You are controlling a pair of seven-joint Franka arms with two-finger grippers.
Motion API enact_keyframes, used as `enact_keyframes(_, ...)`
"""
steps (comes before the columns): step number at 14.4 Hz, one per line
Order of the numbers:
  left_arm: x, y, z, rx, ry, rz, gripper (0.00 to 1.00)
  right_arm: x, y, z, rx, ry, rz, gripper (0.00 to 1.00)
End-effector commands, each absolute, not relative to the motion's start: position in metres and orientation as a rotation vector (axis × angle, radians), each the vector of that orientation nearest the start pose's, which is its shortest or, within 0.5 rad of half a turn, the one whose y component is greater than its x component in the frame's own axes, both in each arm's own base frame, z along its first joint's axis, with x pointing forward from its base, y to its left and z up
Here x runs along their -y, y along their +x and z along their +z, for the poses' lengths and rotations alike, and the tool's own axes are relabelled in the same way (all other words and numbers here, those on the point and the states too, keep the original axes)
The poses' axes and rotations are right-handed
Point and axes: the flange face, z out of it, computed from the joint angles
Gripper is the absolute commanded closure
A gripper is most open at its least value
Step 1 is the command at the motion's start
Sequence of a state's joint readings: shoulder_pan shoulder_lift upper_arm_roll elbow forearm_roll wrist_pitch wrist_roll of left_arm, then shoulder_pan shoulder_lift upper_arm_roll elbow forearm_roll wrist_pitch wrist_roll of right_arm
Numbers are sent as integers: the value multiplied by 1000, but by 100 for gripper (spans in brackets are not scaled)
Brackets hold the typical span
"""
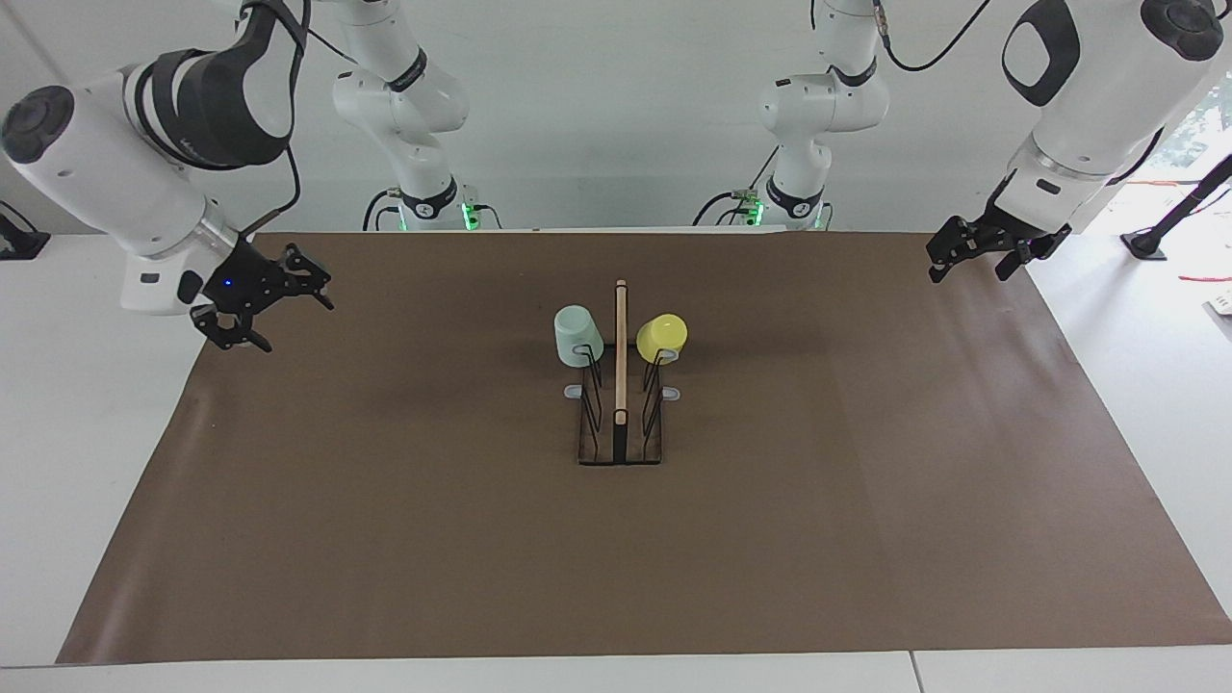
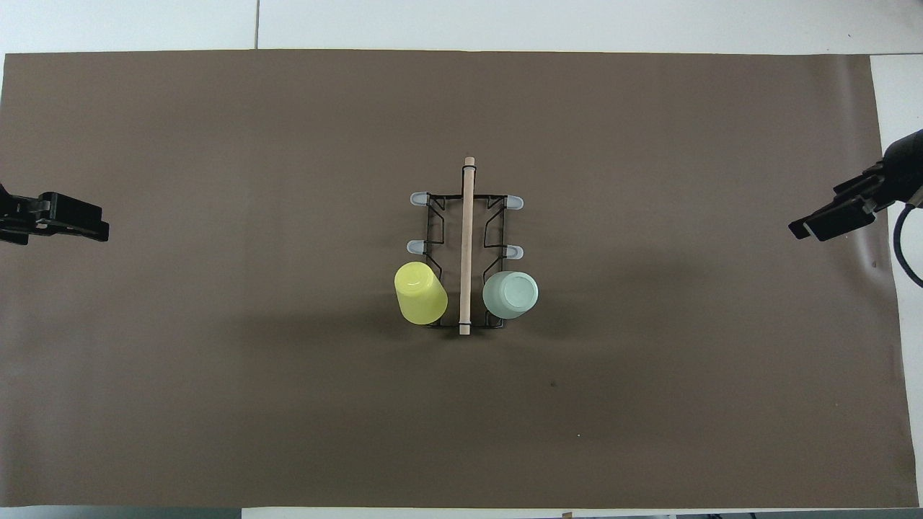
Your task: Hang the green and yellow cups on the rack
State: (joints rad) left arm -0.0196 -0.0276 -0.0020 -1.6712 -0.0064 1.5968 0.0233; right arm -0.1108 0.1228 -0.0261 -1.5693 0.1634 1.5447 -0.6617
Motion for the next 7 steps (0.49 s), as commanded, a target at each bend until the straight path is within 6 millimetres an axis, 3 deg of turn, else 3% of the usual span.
enact_keyframes(1,11,544,595,-88,-3161,80,0,46,574,604,553,-2979,209,0)
enact_keyframes(2,11,544,595,-88,-3161,80,0,29,565,622,508,-3036,231,0)
enact_keyframes(4,11,544,595,-88,-3161,80,0,15,555,628,300,-3090,266,0)
enact_keyframes(7,11,544,595,-88,-3161,80,0,27,534,615,196,-3082,333,0)
